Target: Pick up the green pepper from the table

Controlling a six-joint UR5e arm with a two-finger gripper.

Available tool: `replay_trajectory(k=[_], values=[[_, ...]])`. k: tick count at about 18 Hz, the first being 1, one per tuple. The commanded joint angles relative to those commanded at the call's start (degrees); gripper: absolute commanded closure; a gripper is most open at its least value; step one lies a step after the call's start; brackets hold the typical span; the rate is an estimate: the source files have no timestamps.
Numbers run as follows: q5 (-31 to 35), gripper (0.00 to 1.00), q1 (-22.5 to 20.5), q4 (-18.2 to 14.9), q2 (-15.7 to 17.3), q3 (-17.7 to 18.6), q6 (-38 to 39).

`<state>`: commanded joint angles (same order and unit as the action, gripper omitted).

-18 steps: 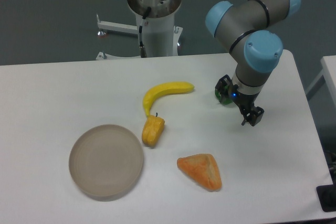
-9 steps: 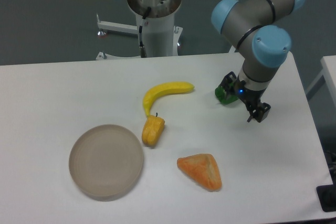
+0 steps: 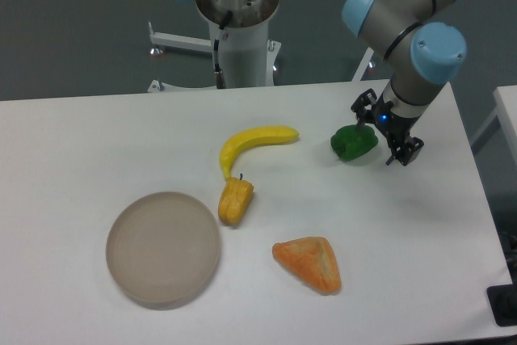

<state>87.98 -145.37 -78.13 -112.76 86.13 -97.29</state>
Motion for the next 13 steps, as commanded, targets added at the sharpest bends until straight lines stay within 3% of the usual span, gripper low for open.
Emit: replay_trajectory(k=[13], values=[[0.09, 0.0, 0.52, 1.31, -0.35, 6.85, -4.14]])
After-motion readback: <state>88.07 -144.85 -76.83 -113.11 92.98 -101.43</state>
